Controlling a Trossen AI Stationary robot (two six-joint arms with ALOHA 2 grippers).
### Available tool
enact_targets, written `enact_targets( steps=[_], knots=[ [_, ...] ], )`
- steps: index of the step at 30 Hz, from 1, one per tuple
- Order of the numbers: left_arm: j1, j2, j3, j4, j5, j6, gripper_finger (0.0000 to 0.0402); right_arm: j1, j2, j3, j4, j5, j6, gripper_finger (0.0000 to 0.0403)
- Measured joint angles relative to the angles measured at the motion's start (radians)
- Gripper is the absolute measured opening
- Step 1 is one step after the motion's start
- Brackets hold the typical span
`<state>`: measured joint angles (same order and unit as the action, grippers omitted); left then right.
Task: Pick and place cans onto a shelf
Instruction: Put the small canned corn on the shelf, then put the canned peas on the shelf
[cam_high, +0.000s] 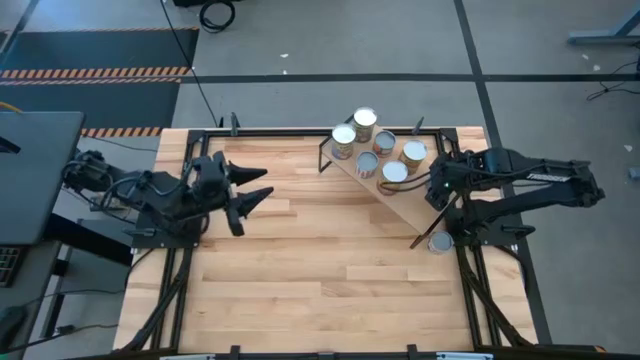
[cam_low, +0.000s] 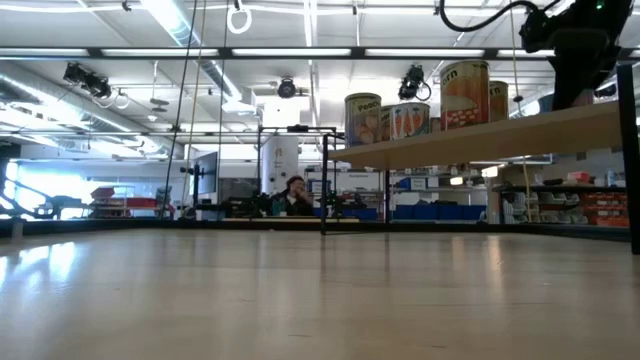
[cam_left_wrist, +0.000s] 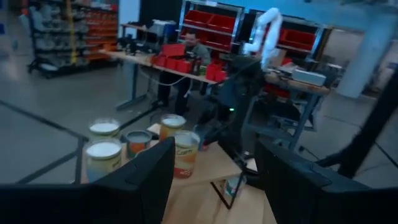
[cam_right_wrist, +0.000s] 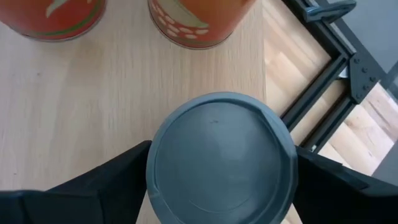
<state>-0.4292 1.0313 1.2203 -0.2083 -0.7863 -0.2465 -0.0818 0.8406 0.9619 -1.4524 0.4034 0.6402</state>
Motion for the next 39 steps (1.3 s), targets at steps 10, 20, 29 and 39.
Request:
enact_targets(
  steps=[10, 20, 29, 39],
  knots=[
    [-0.036, 0.0, 0.01, -0.006, 0.039, 0.051, 0.0227, -0.014, 0.01, 0.079, -0.002, -0.009, -0.111, 0.034],
    [-0.035, 0.0, 0.01, -0.006, 0.021, 0.003, 0.0227, -0.014, 0.008, 0.043, -0.03, -0.04, -0.127, 0.0334],
    [-0.032, 0.0, 0.01, -0.005, 0.02, -0.036, 0.0227, -0.014, 0.008, 0.034, -0.022, -0.065, -0.109, 0.0374],
    [-0.063, -0.008, 0.01, -0.007, 0.029, 0.022, 0.0227, -0.014, 0.052, 0.227, -0.082, -0.024, -0.035, 0.0377]
  ],
)
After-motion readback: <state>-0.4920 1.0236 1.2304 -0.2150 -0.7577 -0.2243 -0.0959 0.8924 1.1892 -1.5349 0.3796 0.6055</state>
